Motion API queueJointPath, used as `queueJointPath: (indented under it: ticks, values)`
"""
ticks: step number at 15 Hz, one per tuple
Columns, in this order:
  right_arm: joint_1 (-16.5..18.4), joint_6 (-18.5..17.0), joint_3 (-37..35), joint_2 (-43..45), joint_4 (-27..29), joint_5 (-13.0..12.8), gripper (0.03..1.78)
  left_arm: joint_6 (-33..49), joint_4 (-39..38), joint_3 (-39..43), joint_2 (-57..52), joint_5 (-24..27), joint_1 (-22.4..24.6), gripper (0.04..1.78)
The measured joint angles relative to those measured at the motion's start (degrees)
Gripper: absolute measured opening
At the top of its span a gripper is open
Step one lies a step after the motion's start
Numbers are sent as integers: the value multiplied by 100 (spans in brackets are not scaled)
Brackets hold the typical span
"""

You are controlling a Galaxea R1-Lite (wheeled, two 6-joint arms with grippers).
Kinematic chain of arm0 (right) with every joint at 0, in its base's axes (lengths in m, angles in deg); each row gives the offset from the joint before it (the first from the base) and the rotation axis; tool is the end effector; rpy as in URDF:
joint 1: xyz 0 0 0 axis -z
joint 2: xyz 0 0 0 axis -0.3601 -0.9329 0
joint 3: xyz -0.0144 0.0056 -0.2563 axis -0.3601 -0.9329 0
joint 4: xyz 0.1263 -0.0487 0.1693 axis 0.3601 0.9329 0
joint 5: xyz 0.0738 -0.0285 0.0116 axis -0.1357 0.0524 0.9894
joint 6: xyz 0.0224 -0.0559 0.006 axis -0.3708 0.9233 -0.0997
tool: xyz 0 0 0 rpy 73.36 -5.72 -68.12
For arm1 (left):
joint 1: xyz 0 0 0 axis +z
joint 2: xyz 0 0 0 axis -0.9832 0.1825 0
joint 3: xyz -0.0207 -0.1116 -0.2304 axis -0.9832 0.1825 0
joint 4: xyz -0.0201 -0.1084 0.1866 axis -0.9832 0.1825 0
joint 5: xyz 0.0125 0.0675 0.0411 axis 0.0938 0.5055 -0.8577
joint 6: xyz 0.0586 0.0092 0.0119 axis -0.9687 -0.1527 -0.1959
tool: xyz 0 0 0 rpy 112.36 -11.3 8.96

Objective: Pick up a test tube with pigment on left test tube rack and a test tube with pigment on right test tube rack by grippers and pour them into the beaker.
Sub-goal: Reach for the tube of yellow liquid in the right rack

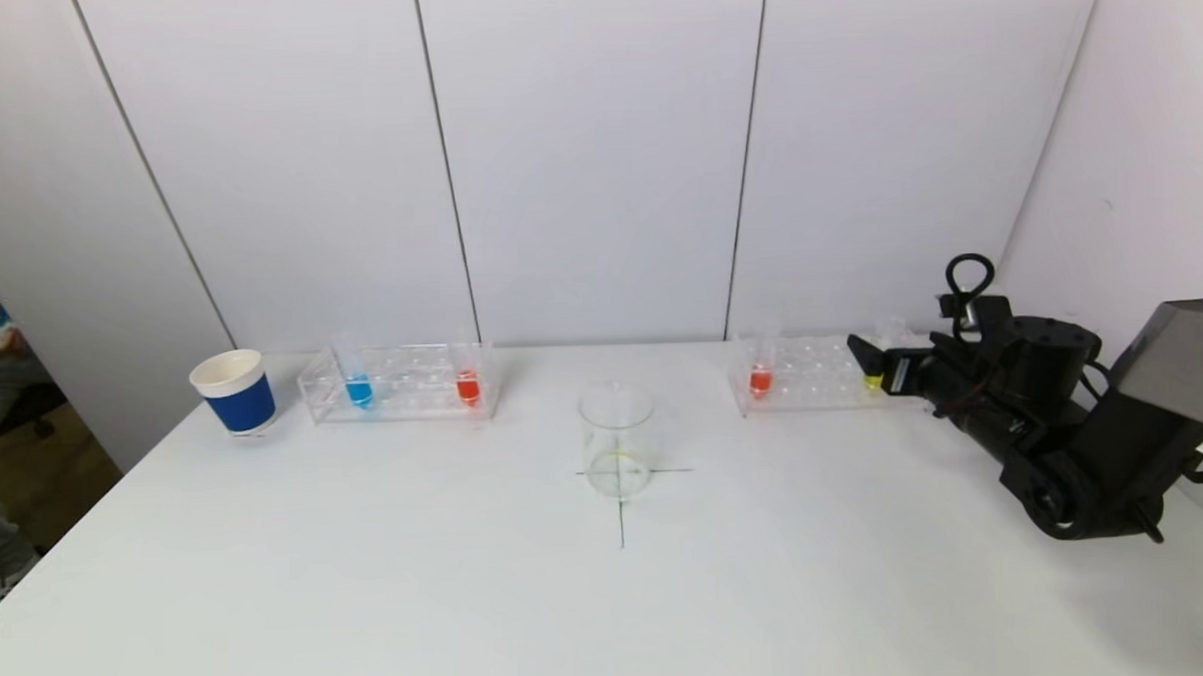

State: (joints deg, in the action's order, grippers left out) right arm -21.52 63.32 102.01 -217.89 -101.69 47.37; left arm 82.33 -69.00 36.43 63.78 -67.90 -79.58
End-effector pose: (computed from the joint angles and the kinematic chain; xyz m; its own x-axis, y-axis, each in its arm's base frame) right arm 0.4026 0.0036 -0.0172 0.9947 0.0187 -0.1016 -0.0117 0.9975 0.0694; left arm 0.0869 0.0002 0.0748 1.0000 0.0037 -0.0048 -0.0036 0.9998 0.0181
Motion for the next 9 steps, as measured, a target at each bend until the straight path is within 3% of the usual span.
queueJointPath:
  ticks: [9]
  values:
    - [0,2,406,-215,144,-6,177,0,-2,0,0,0,0,176]
